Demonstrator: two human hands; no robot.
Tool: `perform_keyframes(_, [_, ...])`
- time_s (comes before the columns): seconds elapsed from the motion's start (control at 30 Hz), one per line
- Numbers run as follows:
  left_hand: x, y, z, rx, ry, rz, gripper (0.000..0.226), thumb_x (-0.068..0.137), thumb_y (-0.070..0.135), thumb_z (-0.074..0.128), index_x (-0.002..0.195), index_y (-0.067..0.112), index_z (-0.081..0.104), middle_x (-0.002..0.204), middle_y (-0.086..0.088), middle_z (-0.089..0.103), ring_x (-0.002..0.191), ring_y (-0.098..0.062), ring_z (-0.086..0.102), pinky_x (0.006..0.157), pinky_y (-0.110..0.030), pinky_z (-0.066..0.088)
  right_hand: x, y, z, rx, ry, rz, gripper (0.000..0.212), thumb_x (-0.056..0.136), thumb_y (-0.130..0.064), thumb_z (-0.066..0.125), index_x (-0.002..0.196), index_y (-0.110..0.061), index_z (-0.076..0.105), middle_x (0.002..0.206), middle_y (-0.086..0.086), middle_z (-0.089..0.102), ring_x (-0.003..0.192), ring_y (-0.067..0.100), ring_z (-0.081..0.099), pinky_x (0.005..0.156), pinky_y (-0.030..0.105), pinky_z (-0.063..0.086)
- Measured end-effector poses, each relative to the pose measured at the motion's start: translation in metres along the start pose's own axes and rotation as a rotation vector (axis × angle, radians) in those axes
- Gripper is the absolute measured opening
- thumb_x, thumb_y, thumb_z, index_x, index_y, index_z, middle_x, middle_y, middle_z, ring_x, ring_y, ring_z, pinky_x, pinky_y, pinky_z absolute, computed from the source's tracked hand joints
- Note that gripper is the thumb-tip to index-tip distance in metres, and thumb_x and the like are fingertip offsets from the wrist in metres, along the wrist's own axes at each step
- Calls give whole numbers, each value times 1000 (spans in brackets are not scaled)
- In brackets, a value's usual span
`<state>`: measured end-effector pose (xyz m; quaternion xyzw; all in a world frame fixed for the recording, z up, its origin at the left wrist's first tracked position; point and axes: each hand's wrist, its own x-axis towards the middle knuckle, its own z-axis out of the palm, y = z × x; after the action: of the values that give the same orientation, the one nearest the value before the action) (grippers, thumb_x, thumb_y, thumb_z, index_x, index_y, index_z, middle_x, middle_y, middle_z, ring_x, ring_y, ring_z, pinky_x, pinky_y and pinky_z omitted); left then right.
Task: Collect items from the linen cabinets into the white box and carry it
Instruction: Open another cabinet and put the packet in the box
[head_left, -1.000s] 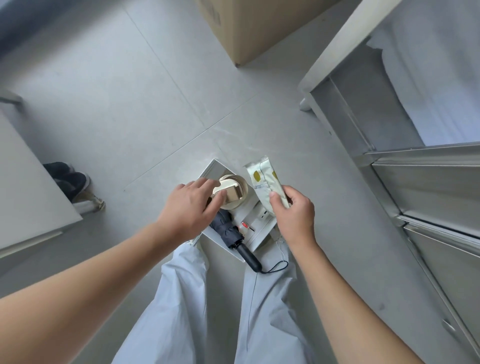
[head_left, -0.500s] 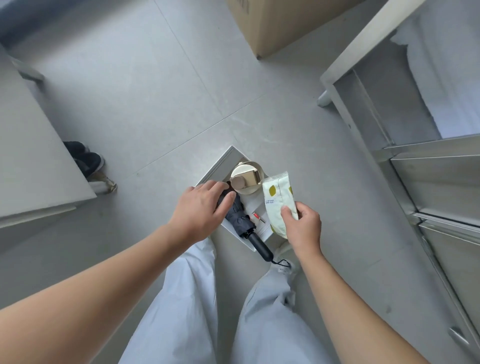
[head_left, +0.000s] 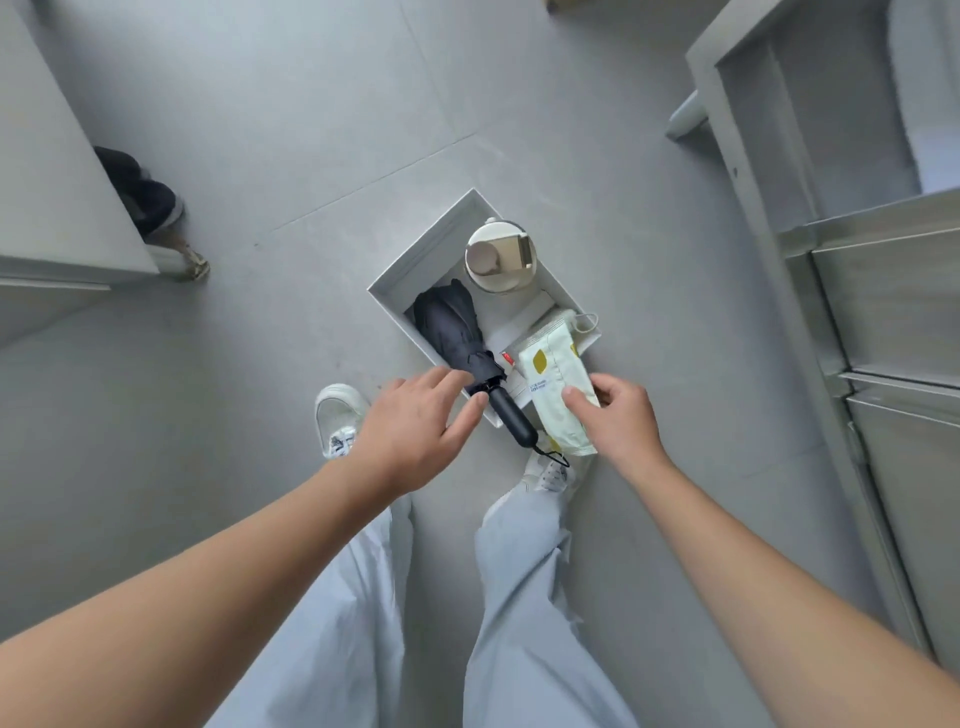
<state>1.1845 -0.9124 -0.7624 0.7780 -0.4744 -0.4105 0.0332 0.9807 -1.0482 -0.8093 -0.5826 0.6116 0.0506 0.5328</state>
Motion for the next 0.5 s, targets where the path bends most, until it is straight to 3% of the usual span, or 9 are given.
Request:
perform_keyframes(0.07, [7,-10,6,8,-2,19,48,101,50,32,128,19,56,126,2,62,112,-23,58,93,-35,38,1,8,8,21,27,24,20,91,-21,71,88,-2,72,87,24,72,71,38,63,72,49,56])
perform_keyframes(0.23, [28,-43,15,52,18,46,47,101,50,33,128,19,57,127,3,62,113,-21,57,92,-32,36,17,6,40,178,37,78,8,94,-13,68,91,-18,74,89,1,79,88,24,77,78,47,62])
perform_keyframes(0.3, [37,-53,16,72,26,52,47,102,51,33,127,19,57,127,2,62,112,-22,57,92,-33,36,32,1,53,187,28,91,6,94,-14,68,95,-11,73,93,6,79,92,30,75,82,51,61])
perform_keyframes(0.4, [49,-61,14,80,33,60,47,101,52,32,126,19,57,124,2,62,108,-23,59,92,-34,39,55,-1,69,128,4,124,19,92,-17,69,102,-1,70,99,17,76,96,40,72,86,56,58])
perform_keyframes(0.5, [63,-62,13,99,31,89,48,101,54,28,122,21,56,117,2,63,105,-22,59,92,-39,42,78,4,84,79,-18,148,8,91,-18,69,96,-12,70,98,8,77,95,33,73,88,50,59])
